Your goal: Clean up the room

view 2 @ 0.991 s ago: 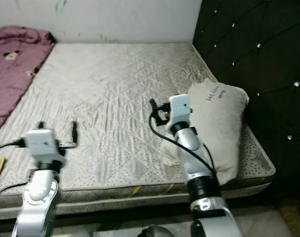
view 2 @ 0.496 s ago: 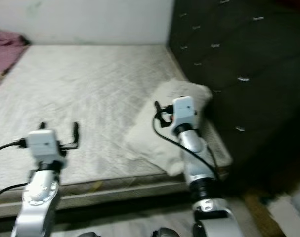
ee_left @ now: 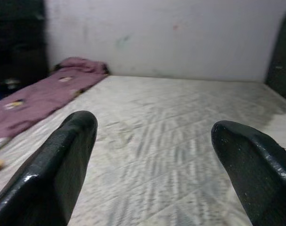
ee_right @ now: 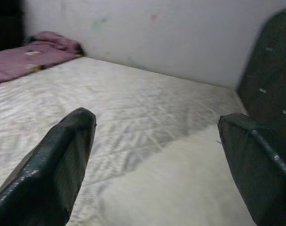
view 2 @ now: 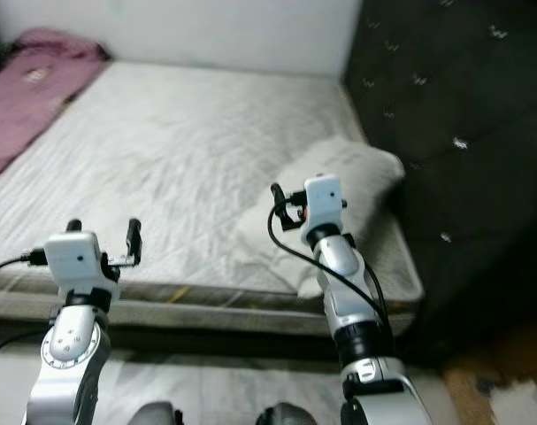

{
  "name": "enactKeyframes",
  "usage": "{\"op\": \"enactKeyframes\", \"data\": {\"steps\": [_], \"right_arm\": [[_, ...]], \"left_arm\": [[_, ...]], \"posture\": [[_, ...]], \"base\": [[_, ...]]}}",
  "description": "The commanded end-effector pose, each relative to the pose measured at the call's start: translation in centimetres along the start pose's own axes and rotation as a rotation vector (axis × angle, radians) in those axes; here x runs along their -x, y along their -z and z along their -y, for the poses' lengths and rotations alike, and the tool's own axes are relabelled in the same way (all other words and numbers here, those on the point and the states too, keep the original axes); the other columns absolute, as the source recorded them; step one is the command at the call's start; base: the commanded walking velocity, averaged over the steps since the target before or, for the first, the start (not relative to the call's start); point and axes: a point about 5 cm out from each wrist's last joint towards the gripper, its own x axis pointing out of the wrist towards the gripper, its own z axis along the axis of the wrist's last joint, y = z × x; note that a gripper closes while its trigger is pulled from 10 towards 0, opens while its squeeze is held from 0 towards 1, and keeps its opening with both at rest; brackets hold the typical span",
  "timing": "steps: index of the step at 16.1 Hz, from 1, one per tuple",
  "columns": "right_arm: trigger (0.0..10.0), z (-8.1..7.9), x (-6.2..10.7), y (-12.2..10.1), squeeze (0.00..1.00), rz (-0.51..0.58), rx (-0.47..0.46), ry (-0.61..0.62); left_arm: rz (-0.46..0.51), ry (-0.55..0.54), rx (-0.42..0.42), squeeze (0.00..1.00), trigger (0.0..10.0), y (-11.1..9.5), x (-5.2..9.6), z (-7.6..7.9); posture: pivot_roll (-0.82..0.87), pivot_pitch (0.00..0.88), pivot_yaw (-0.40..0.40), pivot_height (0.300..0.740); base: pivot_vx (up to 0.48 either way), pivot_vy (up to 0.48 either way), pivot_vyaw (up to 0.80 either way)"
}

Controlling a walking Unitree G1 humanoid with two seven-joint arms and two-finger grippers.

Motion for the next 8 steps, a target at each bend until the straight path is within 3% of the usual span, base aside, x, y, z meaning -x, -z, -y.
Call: {"op": "enactKeyframes", "data": {"steps": [1, 2, 8], "right_arm": [[10.0, -0.28, -0.46, -0.89, 0.00, 0.032, 0.011, -0.019], [10.0, -0.29, -0.46, -0.89, 0.00, 0.032, 0.010, -0.020], [10.0, -0.30, -0.53, -0.92, 0.00, 0.034, 0.007, -0.020]], "left_arm": [[0.005, -0.010, -0.008, 0.00, 10.0, -0.20, -0.19, -0.35], [0.006, -0.010, -0.009, 0.00, 10.0, -0.20, -0.18, -0.35], [0.025, 0.019, -0.005, 0.00, 10.0, -0.39, -0.08, -0.21]], "posture": [[-0.02, 0.000, -0.036, 0.740], [-0.02, 0.000, -0.036, 0.740], [-0.02, 0.000, -0.036, 0.740]], "base": [[0.000, 0.000, 0.80], [0.000, 0.000, 0.49], [0.000, 0.000, 0.00]]}}
